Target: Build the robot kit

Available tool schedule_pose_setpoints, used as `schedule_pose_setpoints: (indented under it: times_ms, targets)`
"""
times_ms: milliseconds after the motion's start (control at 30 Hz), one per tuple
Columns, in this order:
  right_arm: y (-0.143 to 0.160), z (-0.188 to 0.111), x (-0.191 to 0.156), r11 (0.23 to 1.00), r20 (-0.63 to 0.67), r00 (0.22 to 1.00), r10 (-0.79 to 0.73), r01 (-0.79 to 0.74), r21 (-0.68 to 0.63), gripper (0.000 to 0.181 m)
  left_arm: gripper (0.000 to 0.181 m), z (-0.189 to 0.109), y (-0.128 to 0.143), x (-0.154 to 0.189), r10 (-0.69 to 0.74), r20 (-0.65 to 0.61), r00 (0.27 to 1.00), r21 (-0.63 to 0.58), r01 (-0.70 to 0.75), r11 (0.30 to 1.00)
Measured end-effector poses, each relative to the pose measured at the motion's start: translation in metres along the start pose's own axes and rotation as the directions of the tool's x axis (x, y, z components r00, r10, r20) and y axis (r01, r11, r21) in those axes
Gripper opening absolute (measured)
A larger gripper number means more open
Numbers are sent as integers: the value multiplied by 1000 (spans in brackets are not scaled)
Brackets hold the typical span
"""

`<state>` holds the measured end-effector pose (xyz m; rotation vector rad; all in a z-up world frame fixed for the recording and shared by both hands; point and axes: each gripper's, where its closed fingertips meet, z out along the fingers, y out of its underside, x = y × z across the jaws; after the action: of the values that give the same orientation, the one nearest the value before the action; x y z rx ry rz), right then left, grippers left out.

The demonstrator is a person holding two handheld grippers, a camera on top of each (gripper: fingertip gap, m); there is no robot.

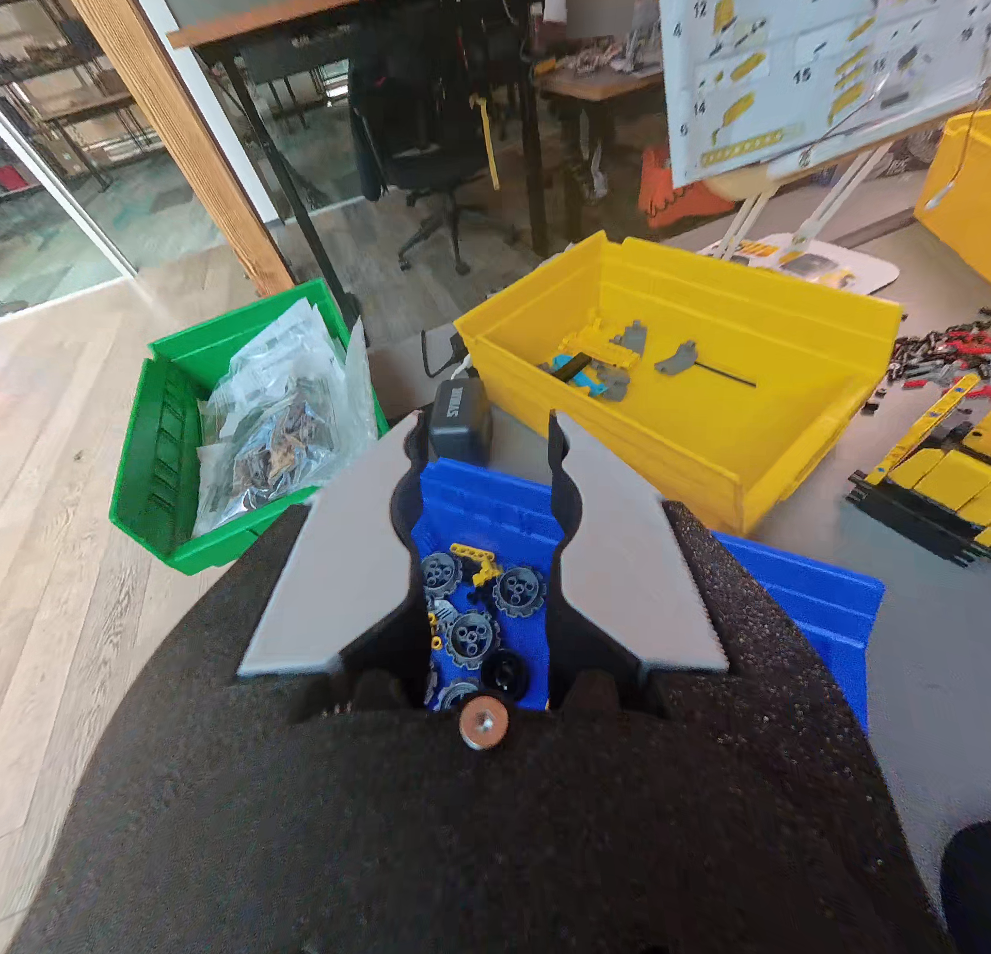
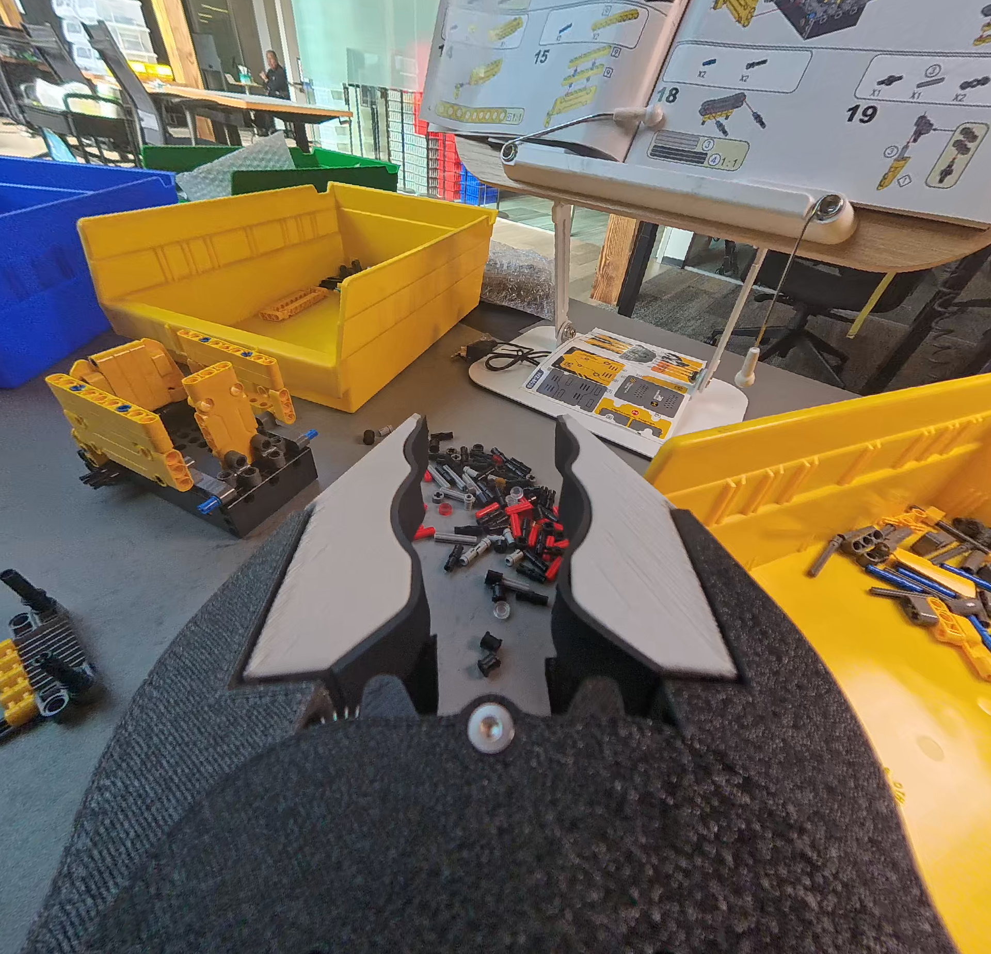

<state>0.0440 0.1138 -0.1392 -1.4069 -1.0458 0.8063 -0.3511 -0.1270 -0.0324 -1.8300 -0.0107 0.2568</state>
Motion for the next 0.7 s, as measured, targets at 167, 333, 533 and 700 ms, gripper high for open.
schedule_pose_setpoints:
  times_ms: [167,333,533,700]
  targets:
    - [-2,0,-2,1000,7,1000,-6,6,7,47,83,-27,-50,57,-38,-44,998,298,49,953]
    - [-5,-1,-3,1000,7,1000,-17,16,18,47,97,-22,-62,122,-165,-230,959,378,244,893]
    - [-11,-5,1,999,4,1000,-20,20,37,46,28,5,-66,188,-253,-451,856,411,451,792]
    - [-19,-10,9,998,-26,999,-27,29,63,45,2,34,-38,232,-255,-458,851,351,437,828]
